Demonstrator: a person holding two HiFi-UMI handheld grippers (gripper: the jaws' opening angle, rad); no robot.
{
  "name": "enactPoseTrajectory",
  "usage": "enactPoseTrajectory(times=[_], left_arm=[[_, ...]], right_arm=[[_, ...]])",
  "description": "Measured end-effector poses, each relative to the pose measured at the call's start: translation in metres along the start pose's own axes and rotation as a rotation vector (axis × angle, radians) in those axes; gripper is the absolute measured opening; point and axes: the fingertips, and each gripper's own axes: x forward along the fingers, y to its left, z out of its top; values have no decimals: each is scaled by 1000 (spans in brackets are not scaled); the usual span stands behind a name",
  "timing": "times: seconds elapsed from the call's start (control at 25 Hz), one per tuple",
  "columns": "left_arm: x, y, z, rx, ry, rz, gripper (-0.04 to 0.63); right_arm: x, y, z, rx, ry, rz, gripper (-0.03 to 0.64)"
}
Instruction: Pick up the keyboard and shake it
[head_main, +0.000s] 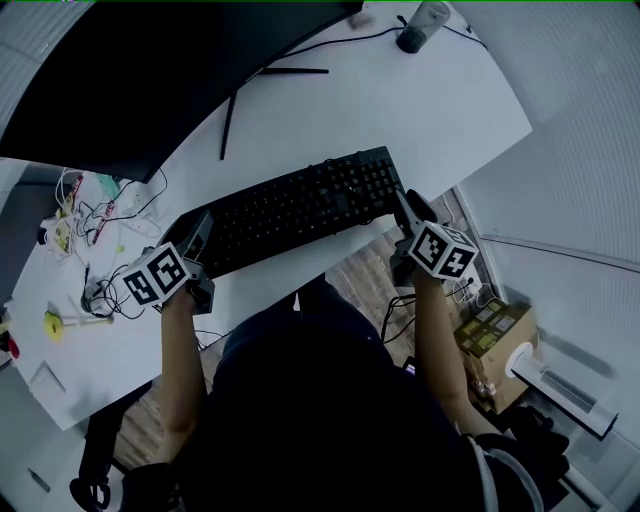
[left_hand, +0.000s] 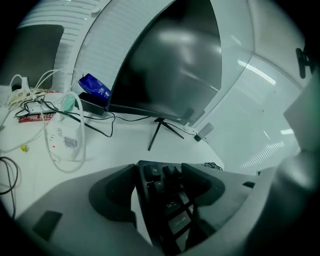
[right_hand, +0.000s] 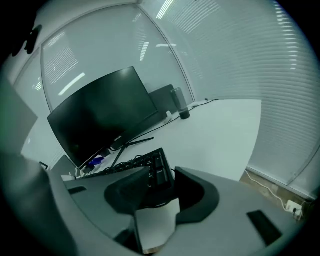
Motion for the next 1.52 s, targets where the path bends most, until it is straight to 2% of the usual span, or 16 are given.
enactPoseTrajectory(times=[0.12,0.24,0.44,0.6,0.76,0.88,1.0,1.08,1.16,1.2,1.28,1.4,1.52], left_arm=[[14,11,-5,15,9,14,298],[34,21,-9,18,10,9,298],[54,27,-4,95,-17,-10,298],[65,38,-17,113,36,-13,298],[63,45,-26,118,58,25,299],[46,42,-18,228,26,111,316],[20,15,1,365,-67,174,315],[0,-15,18,465,-161,175,216],[-22,-50,36,526,-267,143,114],[-34,-67,45,542,-320,120,57],[-58,-100,67,569,-416,80,30],[-93,-143,103,586,-542,34,25],[-128,-172,128,614,-652,13,23]], right_arm=[[19,-8,-14,13,15,3,167],[32,-15,-25,-18,41,-15,167],[40,-20,-41,-71,66,-46,167],[44,-23,-53,-126,97,-65,167],[44,-19,-48,-214,104,-105,167],[30,-2,-26,-345,66,-157,195],[16,49,7,-474,-31,-89,194],[6,93,31,-550,-122,-19,101],[-7,133,54,-591,-210,47,54],[-15,152,64,-593,-248,83,45],[-29,184,81,-571,-309,155,32],[-51,226,103,-557,-386,227,28],[-83,266,130,-612,-489,272,28]])
